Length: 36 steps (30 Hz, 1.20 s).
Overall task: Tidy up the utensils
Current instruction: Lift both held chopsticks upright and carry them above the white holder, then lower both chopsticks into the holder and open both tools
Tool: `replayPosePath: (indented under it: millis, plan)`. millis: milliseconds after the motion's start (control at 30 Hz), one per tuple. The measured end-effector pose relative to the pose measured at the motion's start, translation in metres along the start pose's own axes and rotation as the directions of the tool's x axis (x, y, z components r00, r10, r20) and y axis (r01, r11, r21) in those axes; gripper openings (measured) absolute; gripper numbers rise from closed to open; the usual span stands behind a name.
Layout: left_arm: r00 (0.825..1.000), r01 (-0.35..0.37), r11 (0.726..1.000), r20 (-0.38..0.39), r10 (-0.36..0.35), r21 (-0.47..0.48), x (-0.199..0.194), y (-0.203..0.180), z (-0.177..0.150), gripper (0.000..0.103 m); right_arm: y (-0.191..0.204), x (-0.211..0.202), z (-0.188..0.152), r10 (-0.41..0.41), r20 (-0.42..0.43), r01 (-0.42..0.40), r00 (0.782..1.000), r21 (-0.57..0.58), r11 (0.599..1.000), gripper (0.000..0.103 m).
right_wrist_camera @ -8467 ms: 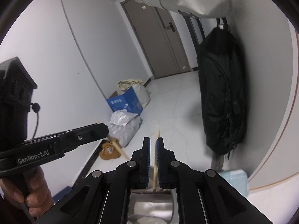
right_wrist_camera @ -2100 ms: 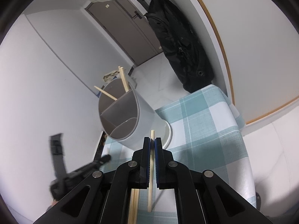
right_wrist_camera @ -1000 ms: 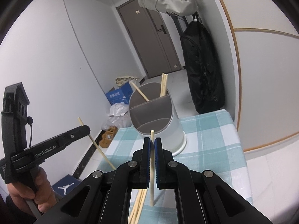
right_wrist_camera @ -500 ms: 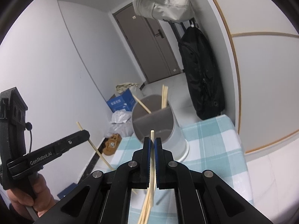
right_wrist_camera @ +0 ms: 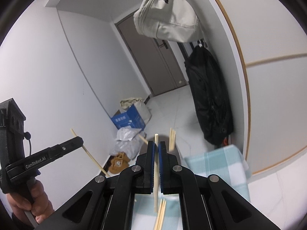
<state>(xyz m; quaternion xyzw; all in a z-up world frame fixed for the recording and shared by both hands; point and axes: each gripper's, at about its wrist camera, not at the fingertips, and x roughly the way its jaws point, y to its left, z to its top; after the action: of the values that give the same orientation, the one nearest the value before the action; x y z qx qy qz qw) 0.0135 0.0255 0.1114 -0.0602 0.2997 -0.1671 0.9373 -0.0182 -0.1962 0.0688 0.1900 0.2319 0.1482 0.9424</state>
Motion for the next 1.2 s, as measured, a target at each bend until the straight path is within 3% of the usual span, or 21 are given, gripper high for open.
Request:
replayPosePath:
  millis: [267, 600, 1200]
  plan:
    - [1.0, -0.014, 1.0, 0.023, 0.014, 0.012, 0.015, -0.001, 0.036, 0.002, 0.012, 0.022, 0.051, 0.006, 0.031, -0.005, 1.0, -0.049, 0.999, 0.003]
    - [0.999, -0.038, 0.999, 0.02, 0.038, 0.002, 0.049, 0.01, 0.049, 0.002, 0.015, 0.06, 0.095, 0.005, 0.064, 0.001, 0.998, -0.093, 0.996, 0.003]
    - [1.0, -0.027, 0.999, -0.006, 0.027, -0.024, 0.087, 0.022, 0.037, 0.002, 0.014, 0.115, 0.08, -0.013, -0.017, 0.01, 1.0, -0.175, 0.984, 0.003]
